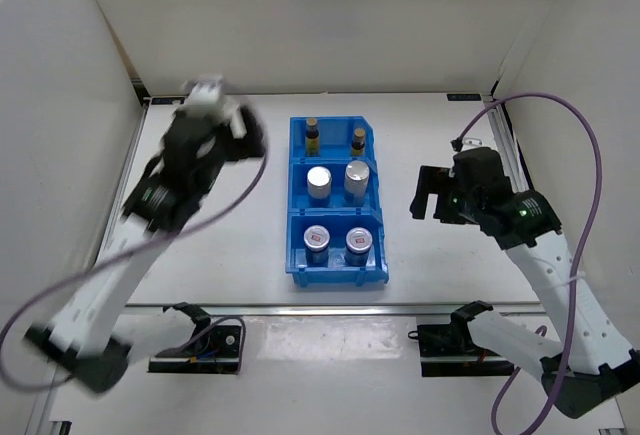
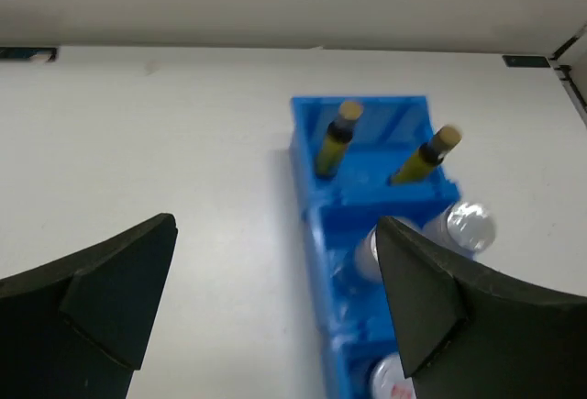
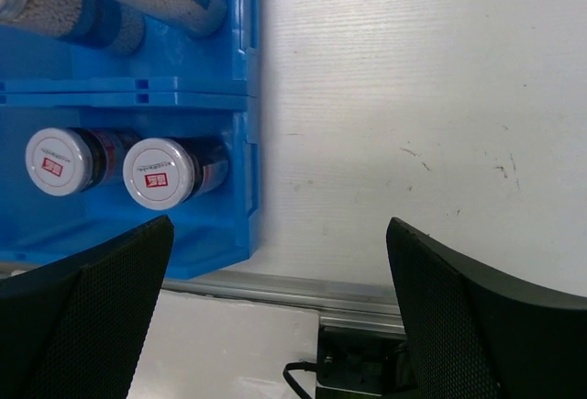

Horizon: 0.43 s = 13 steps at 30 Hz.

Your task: Organize the condiment bottles

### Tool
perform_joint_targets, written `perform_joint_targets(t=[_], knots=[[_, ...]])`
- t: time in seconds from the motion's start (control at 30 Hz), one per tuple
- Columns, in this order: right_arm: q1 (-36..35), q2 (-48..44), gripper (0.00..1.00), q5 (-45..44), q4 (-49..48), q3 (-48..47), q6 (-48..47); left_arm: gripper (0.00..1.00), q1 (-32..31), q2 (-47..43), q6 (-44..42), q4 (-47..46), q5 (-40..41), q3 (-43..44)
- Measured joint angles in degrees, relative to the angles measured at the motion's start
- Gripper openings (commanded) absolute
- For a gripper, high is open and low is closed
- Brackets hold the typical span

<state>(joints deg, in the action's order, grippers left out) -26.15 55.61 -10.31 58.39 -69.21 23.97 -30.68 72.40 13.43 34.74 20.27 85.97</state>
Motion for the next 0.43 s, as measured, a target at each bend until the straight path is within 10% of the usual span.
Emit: perform_joint_targets(t=[0.2, 0.43], knots=[[0.24, -3.91, 1.0, 0.44, -3.28, 0.48, -0.15, 1.0, -1.68, -37.07, -1.79, -8.98, 6.71, -41.24], [0.26, -2.78, 1.0, 0.33, -4.57, 0.48, -2.49, 1.0, -6.82, -58.12, -9.7, -21.86, 15.43, -61.4]])
